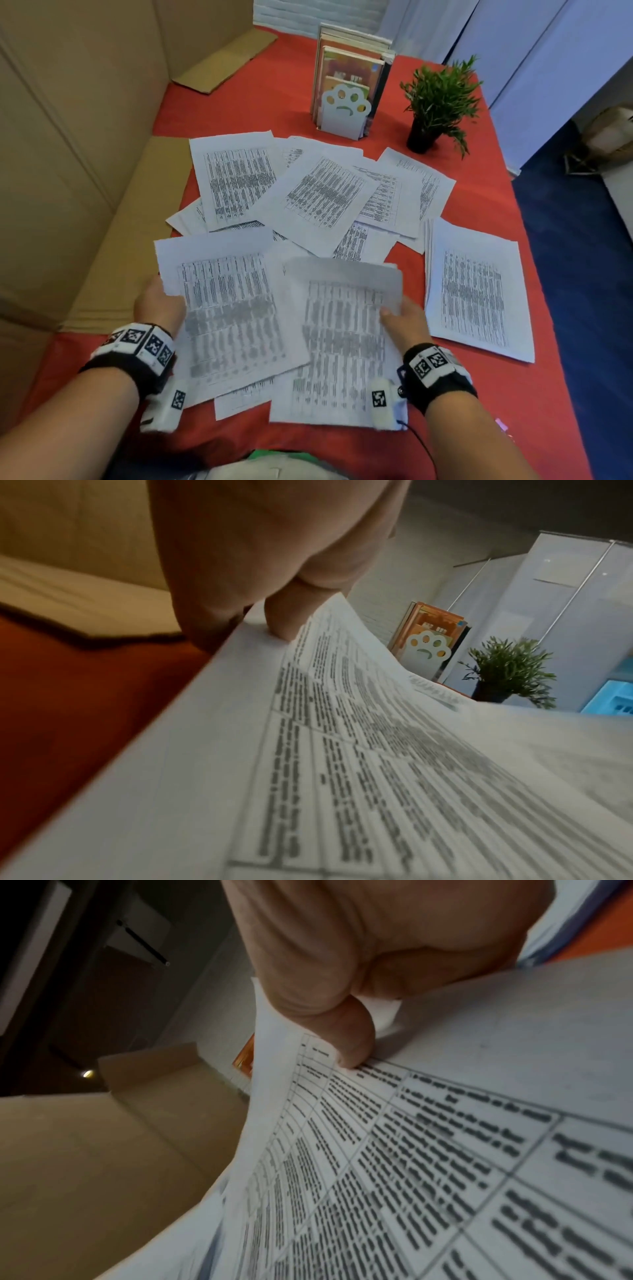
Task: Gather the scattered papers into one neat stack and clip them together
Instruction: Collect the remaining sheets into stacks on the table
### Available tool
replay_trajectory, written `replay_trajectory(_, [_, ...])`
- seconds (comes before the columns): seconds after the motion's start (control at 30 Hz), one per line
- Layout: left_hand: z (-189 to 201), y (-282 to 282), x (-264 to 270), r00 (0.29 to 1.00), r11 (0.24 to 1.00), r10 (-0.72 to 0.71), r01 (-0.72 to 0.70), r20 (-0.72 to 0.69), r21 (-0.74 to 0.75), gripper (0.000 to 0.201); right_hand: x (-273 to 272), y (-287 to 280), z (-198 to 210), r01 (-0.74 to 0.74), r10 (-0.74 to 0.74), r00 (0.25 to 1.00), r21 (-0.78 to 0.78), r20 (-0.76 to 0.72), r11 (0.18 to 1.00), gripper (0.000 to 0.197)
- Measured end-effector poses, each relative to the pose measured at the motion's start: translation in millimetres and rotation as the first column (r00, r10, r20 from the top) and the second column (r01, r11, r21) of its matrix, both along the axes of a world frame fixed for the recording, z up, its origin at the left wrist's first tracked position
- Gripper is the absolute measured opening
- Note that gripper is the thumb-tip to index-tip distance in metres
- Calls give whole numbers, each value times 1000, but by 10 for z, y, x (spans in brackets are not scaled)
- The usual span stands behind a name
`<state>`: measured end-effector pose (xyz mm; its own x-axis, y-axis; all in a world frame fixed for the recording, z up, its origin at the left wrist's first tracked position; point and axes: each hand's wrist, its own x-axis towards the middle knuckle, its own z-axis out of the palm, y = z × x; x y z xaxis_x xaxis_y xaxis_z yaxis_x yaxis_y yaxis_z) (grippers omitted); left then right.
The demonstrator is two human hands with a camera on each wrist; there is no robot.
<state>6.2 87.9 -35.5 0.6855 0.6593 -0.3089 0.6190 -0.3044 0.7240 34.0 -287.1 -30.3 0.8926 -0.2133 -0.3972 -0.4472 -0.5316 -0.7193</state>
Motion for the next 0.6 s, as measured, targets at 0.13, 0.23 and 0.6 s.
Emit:
replay_trajectory(0.13, [0, 166, 15, 994, 997, -59, 54, -90, -55, 18, 86, -323, 128, 111, -113, 993, 98, 16, 989, 20])
replay_trajectory(0.23, [-6, 93, 2, 992, 994, -91, 85, -86, -71, 17, 142, -457, 134, 201, -204, 979, 297, -21, 933, 19])
replay_trajectory(0.6, [133, -505, -94, 963, 950, -218, 246, 158, -190, 13, -42, 290, 14, 55, -15, 997, 554, -76, 831, 24])
